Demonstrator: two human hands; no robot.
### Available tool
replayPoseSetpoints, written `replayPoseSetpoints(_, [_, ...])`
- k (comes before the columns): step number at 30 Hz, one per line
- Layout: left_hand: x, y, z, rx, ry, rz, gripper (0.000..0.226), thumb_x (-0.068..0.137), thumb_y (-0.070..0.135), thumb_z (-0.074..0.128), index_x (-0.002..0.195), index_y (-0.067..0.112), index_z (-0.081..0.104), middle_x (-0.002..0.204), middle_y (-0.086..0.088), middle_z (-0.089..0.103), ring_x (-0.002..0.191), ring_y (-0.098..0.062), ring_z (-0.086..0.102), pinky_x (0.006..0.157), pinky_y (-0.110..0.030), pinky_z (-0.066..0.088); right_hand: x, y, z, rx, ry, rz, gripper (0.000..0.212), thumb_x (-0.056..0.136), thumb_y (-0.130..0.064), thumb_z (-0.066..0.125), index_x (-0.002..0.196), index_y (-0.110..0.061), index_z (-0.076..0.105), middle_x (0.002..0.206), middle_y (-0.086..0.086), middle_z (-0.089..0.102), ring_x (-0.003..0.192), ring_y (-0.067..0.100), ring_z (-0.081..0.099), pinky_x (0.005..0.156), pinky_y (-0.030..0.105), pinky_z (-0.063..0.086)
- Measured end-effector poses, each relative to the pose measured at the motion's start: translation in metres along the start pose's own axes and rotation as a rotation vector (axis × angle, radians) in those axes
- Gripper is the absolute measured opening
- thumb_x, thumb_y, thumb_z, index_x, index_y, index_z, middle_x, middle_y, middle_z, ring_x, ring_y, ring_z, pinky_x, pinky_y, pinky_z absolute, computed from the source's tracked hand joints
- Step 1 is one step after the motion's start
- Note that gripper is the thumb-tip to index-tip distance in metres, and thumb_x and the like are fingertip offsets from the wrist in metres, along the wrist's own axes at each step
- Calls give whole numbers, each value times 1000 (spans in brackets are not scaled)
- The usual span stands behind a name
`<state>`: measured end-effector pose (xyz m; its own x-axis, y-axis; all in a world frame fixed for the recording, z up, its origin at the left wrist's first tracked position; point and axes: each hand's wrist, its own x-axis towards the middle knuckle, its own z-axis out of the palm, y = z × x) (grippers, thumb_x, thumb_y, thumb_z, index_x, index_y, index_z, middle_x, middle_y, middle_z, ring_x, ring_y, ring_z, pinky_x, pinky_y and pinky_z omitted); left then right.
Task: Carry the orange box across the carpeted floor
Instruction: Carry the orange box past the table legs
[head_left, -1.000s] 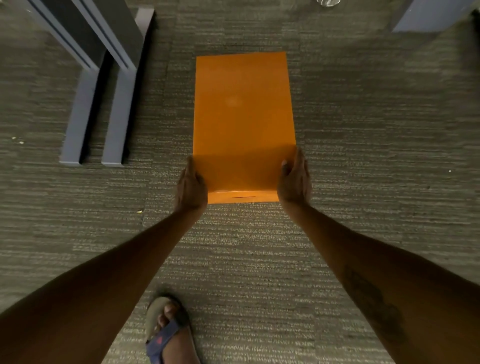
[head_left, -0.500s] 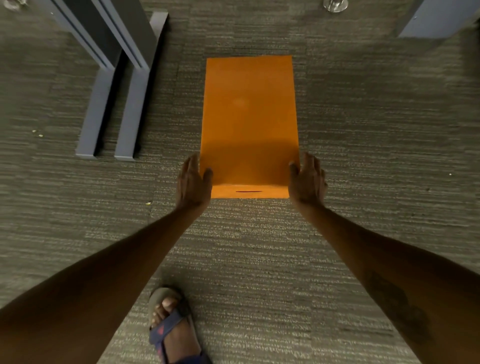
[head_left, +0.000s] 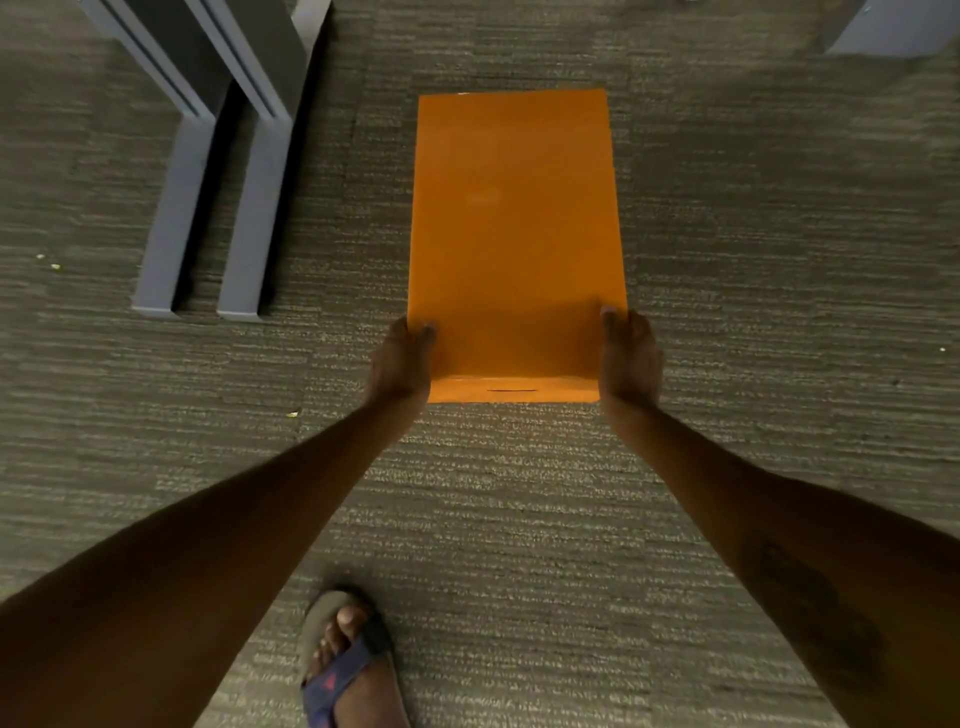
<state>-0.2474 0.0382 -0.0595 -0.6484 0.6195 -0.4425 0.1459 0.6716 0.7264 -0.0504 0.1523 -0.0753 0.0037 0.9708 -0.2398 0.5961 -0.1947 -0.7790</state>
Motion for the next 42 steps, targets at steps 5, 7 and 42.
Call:
replayPoseSetpoints(5, [28,1,-26,-180,-36,25,31,105,34,43,118,13,62,102,-6,68,91,-25,62,77,-37,49,-1,-15,18,53,47,-52,38,103,-43,38,112,-13,60,77,-12,55,63,2,52,58,23,34])
replayPoseSetpoints(7, [47,6,-42,-190,23,61,25,104,29,46,111,13,64,90,-4,64,80,-19,56,70,-32,42,0,-31,33,71,44,-55,40,104,-42,36,117,-11,59,91,-1,63,76,15,58,66,27,37])
replayPoseSetpoints(42, [171,-43,-185,24,108,77,46,108,36,32,144,11,46,130,-13,62,116,-31,60,70,-24,41,-5,-147,211,-75,16,-153,37,105,-36,33,117,-10,57,99,7,66,75,13,48,52,24,25])
